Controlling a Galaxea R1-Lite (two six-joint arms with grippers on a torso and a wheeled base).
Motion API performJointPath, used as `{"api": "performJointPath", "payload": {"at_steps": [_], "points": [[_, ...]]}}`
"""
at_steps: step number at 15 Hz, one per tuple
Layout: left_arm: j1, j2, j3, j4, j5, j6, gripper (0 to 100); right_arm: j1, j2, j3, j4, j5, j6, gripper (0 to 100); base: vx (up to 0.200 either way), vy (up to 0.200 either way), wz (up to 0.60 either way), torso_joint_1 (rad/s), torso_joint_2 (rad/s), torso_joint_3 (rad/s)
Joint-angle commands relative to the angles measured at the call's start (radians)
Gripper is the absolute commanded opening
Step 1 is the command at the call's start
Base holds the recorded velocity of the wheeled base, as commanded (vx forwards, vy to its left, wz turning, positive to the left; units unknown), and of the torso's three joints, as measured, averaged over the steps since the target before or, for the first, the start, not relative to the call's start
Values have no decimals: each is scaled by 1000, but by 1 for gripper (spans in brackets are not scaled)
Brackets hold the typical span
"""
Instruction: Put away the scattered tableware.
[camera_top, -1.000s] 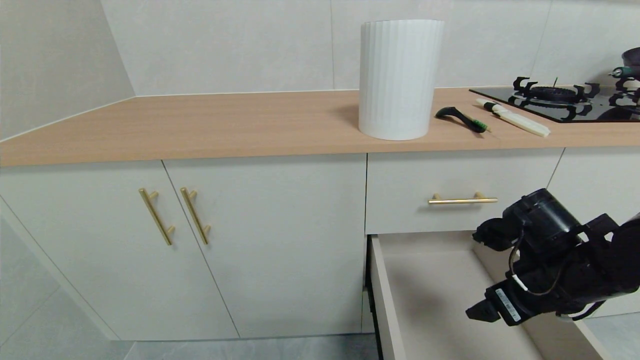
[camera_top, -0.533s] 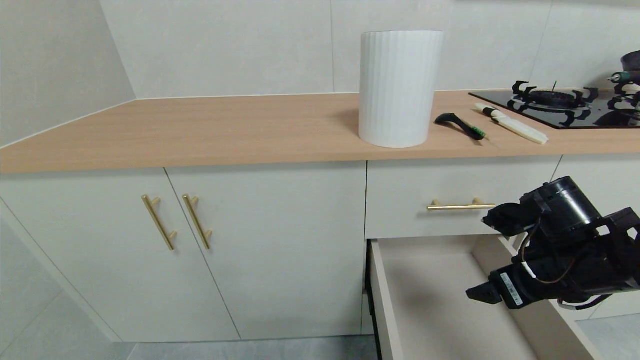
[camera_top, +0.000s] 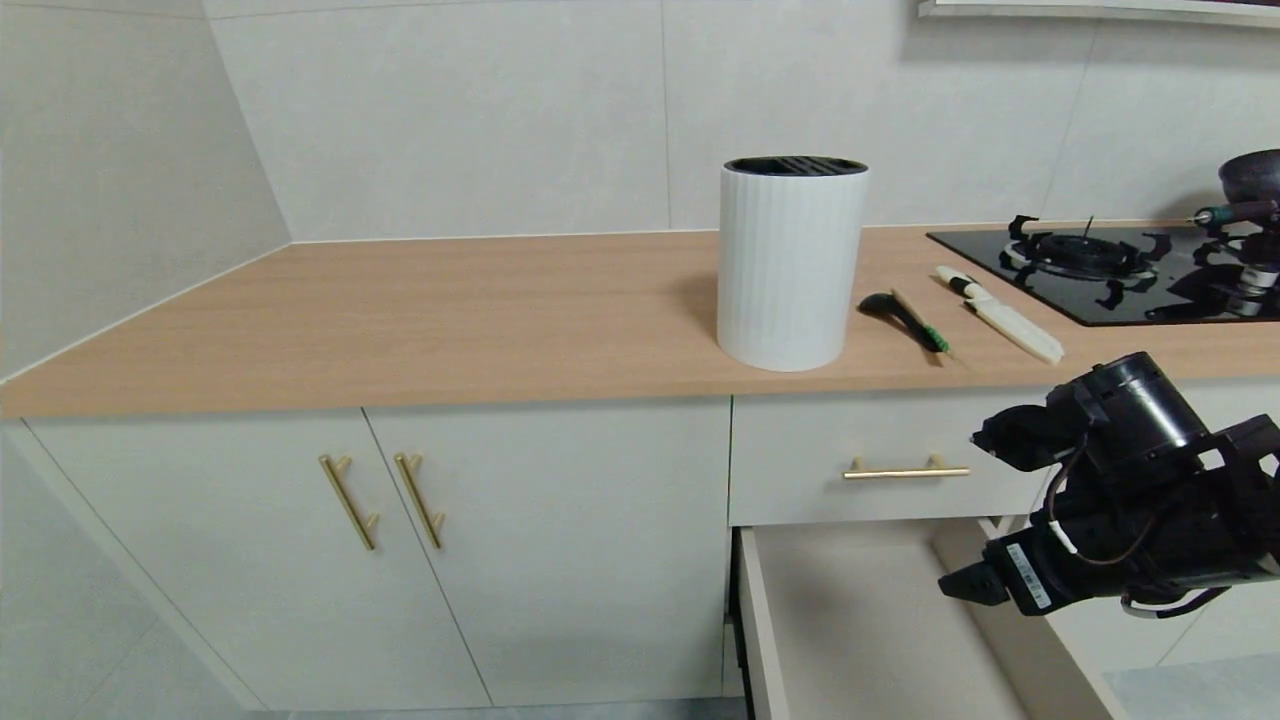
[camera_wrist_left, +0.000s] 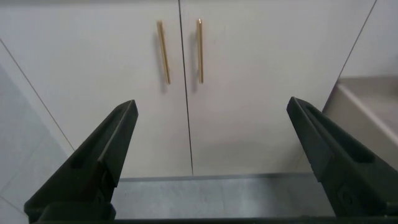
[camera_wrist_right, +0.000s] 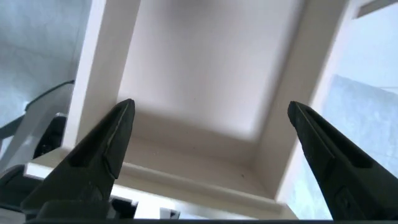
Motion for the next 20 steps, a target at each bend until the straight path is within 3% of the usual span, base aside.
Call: {"api": "performJointPath", "payload": {"at_steps": [1,5,7,10,13,20], "points": [[0,0,0,0,0,1,100,-1,3,-1,0,0,0,100,0,0,0,183,-471,-281],[0,0,0,0,0,1,100,-4,-23,-4,-61,-5,1,100,0,0,0,171,-407,-234],[0,0,0,0,0,-1,100,-38,-16,-87,-158,0,-2,100,0,0,0,41,-110,-71],[0,0,0,0,0,1,100,-102,113,-402,-46,-2,37,100,0,0,0,9,-17,-11],[0,0,0,0,0,1,100,-121,216,-621,54,-22,146,100,0,0,0,0,0,0],[0,0,0,0,0,1,100,-127,386,-739,63,-164,213,100,0,0,0,0,0,0]]}}
